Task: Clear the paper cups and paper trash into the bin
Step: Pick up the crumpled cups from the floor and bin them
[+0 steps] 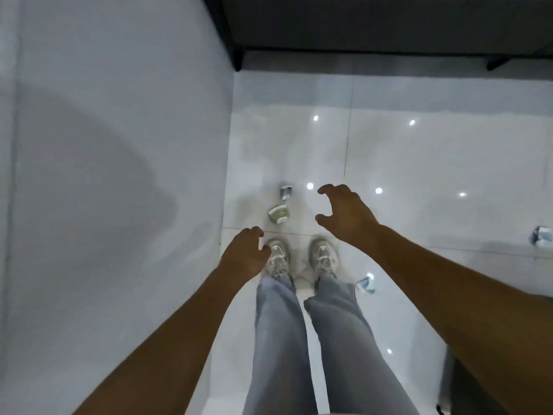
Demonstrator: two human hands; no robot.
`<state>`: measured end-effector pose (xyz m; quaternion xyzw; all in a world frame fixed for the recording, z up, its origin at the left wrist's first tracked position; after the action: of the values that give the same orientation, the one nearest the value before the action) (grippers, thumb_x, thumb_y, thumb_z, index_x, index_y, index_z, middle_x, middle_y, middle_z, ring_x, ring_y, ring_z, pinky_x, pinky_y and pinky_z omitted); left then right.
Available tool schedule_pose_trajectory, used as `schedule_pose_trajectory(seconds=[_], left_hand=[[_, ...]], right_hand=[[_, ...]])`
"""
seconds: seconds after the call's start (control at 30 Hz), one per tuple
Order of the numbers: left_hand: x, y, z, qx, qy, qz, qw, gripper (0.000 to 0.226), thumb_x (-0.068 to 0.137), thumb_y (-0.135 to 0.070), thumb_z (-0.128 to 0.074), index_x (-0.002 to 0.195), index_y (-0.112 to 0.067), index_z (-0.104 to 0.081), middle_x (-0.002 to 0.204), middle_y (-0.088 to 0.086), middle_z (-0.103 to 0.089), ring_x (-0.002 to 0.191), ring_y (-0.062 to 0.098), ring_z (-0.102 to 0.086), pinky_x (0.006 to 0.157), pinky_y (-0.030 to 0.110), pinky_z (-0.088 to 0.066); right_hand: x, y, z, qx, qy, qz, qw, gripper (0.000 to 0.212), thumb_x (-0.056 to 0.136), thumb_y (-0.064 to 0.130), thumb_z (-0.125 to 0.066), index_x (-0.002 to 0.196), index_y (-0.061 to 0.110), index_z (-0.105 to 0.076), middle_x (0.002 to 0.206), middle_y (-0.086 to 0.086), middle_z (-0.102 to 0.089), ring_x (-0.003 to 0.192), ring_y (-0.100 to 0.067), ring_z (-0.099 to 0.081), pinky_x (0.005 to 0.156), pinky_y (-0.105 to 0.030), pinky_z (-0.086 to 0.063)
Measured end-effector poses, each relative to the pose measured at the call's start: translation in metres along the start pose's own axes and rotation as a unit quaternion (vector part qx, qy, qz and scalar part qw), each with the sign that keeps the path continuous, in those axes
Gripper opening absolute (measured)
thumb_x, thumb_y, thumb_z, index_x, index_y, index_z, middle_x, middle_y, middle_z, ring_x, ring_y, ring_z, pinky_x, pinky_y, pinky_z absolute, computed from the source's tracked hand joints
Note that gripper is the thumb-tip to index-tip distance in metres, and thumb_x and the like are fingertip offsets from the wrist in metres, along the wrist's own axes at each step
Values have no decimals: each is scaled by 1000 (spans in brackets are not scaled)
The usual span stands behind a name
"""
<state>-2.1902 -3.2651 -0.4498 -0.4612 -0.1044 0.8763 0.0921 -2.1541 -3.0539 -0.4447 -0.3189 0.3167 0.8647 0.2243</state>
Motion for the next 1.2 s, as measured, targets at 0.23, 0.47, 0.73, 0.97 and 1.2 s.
schedule_pose_trajectory(seconds=[0.23,0.47,0.73,0.97,1.2], left_hand=[[129,48,-96,-5,29,2,1000,38,95,-29,-50,130,-14,-48,130,6,-52,121,20,-48,95,24,-36],[250,103,-184,-30,13,5,999,41,94,-32,-52,132,-16,-46,135,1,-51,124,17,-47,98,22,-36],[356,150,-237,-73,-56,-10,996,39,93,-30,-56,129,-18,-47,133,-1,-52,120,16,-51,95,18,-37],[403,162,-252,-174,-124,-9,977,28,90,-23,-61,116,-12,-57,116,4,-61,103,17,-58,85,13,-41],[403,151,-232,-353,-99,3,931,49,88,-28,-64,132,-17,-46,125,-6,-54,110,9,-53,89,19,-43]], right_hand=[[129,-52,-103,48,10,-12,999,57,89,28,-63,140,21,-38,137,-9,-43,119,-27,-49,94,-36,-44],[256,-111,-217,26,21,-21,999,62,88,29,-65,142,21,-34,142,-8,-39,122,-29,-46,94,-35,-43],[389,-112,-308,-58,-6,78,995,71,81,19,-70,143,20,-33,146,-9,-30,126,-32,-35,92,-41,-46],[425,-126,-350,-110,-34,112,987,65,82,12,-69,139,12,-38,133,-7,-42,119,-26,-40,85,-40,-51],[373,-104,-354,24,-61,204,977,73,73,15,-81,136,4,-46,130,-15,-55,114,-31,-53,95,-37,-47]])
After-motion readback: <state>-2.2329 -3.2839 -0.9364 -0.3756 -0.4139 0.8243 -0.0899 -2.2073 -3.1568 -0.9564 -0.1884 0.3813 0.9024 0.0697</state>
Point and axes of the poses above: each hand's wrist, its own x-axis towards the middle knuckle, its own z-axis out of the back of the hand, y = z × x, the point moved 3 cm from there along x, towards the middle knuckle
